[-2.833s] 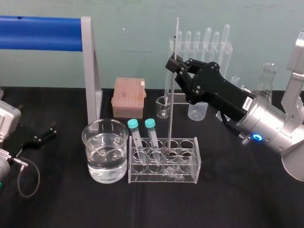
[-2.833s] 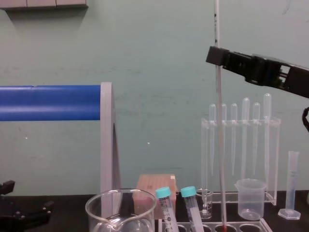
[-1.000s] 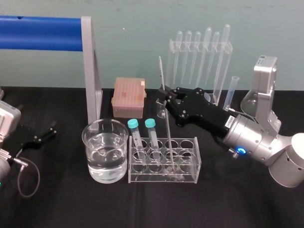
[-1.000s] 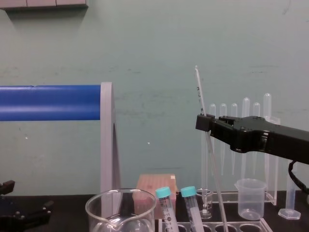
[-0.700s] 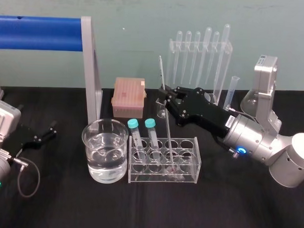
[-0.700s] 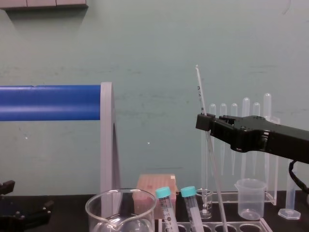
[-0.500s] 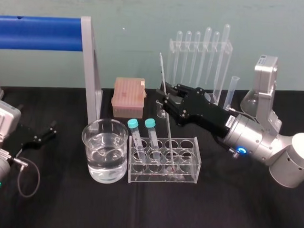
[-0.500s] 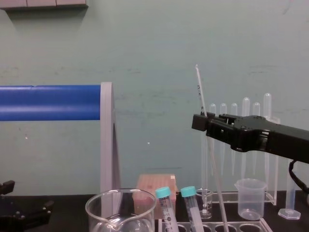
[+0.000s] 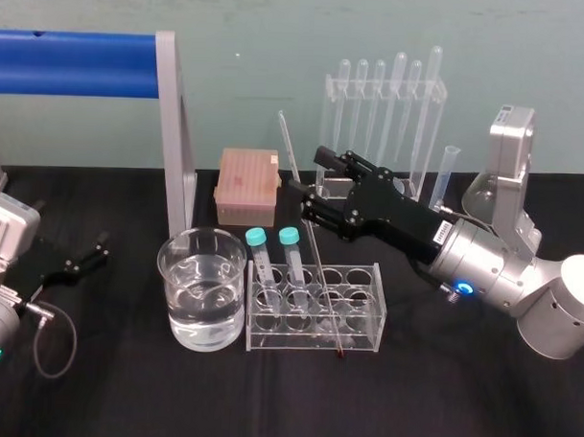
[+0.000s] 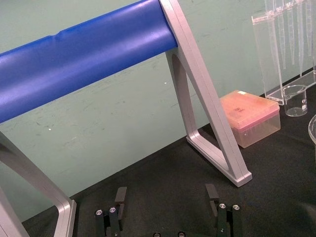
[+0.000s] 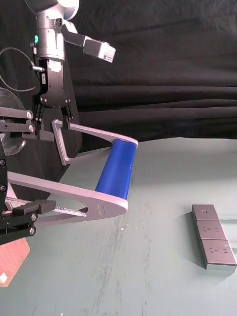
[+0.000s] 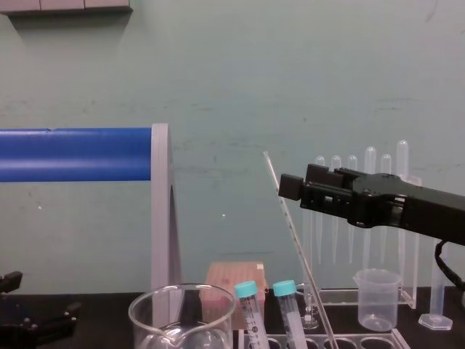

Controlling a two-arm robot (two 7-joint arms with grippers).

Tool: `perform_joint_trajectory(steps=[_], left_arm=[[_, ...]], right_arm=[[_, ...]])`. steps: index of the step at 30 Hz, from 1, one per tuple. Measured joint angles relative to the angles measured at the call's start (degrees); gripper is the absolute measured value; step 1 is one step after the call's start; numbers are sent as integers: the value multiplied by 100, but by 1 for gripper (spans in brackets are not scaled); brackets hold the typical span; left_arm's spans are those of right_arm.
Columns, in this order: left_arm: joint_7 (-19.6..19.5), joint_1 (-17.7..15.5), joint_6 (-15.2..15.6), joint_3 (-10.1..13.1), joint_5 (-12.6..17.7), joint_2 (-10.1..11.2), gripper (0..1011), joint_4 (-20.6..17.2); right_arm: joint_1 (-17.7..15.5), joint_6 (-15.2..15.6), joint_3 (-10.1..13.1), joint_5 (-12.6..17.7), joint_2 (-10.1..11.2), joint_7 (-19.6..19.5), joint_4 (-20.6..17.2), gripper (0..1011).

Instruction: Hold the thermometer with one hand and immerse one end into the beaker, then reinsert it into the test tube rack.

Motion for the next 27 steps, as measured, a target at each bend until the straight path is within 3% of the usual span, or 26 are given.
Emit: perform_joint_trajectory(steps=[7, 11, 15, 19, 22, 27], left_arm=[[0, 0, 0, 0, 0, 0, 1008, 0], [0, 0, 0, 0, 0, 0, 1008, 0], [1, 0, 0, 0, 0, 0, 1008, 0], [0, 0, 0, 0, 0, 0, 1008, 0], [0, 0, 0, 0, 0, 0, 1008, 0], [0, 0, 0, 0, 0, 0, 1008, 0]], right_arm=[[-8, 13, 16, 6, -4, -35, -8, 937], [-97, 49, 198, 22, -29, -364, -93, 1003], [-282, -33, 505, -247, -41, -1117, -172, 1003], [-564, -32, 791, -870, -32, -2261, -136, 1003], [-738, 114, 883, -1231, -50, -2881, -31, 1003], [-897, 313, 941, -1540, -137, -3385, 204, 1003]])
